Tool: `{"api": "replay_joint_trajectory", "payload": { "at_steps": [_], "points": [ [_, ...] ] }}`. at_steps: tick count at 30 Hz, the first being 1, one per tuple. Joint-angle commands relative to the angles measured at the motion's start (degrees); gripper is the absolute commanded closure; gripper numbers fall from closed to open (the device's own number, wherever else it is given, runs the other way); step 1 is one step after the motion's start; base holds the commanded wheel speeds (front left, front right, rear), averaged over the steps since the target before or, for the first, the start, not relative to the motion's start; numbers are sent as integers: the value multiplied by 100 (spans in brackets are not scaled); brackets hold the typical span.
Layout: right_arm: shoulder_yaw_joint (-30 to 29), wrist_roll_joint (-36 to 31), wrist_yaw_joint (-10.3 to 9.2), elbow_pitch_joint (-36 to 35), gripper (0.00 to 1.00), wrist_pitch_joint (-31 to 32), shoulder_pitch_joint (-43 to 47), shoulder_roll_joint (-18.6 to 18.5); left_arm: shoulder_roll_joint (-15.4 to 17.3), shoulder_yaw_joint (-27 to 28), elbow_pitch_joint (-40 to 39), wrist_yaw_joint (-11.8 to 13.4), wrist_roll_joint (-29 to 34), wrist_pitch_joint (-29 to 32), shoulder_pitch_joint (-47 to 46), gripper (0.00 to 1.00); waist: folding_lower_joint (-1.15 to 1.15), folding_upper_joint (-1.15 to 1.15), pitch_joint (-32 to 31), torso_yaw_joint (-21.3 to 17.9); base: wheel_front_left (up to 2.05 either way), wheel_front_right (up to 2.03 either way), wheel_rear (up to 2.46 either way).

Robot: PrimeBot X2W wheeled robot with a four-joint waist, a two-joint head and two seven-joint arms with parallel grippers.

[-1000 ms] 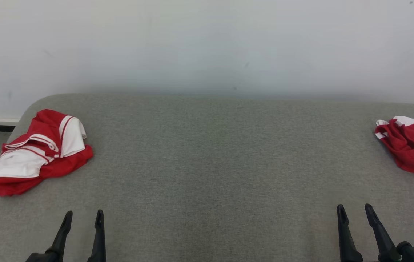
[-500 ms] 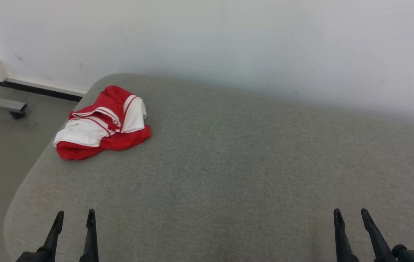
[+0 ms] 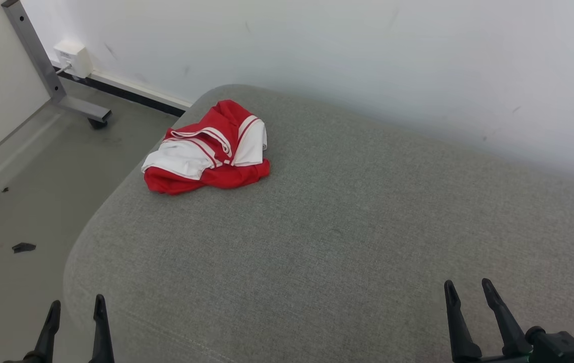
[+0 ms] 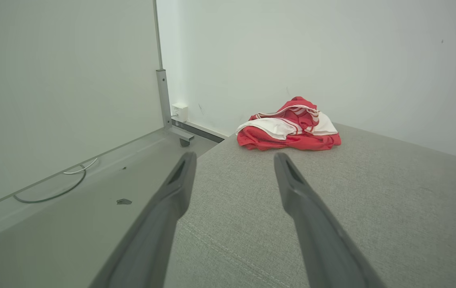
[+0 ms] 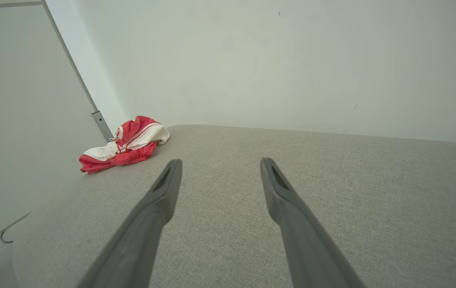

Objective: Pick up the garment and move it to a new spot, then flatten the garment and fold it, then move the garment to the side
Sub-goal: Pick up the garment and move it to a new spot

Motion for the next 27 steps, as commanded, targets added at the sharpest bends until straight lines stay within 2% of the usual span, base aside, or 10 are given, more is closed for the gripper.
{"api": "replay_joint_trajectory", "payload": {
  "at_steps": [1, 8, 14, 19, 27],
  "points": [
    [11, 55, -15, 18, 0, 16, -68, -59, -17, 17, -42, 22, -58, -29, 84, 0, 0, 0, 73, 48, 0, 0, 0],
    [32, 62, -15, 59, 0, 19, -136, -115, -42, 28, -69, 70, -123, -66, 71, 0, 0, 0, 112, 39, 0, 0, 0],
    [-226, 28, -14, 8, 0, -7, -33, -147, 78, 11, 145, -60, -248, 17, -509, 0, 0, 0, 195, -45, 0, 0, 0],
    [-374, -67, -15, -215, 0, 117, -202, -252, 232, 64, 338, -110, -383, 72, -1377, 0, 0, 0, 595, -477, 0, 0, 0],
    [-656, -61, -15, -506, 0, 177, -691, -478, 622, 351, 711, -106, -684, 242, -3056, 0, 0, 0, 1482, -1488, 0, 0, 0]
  ]
}}
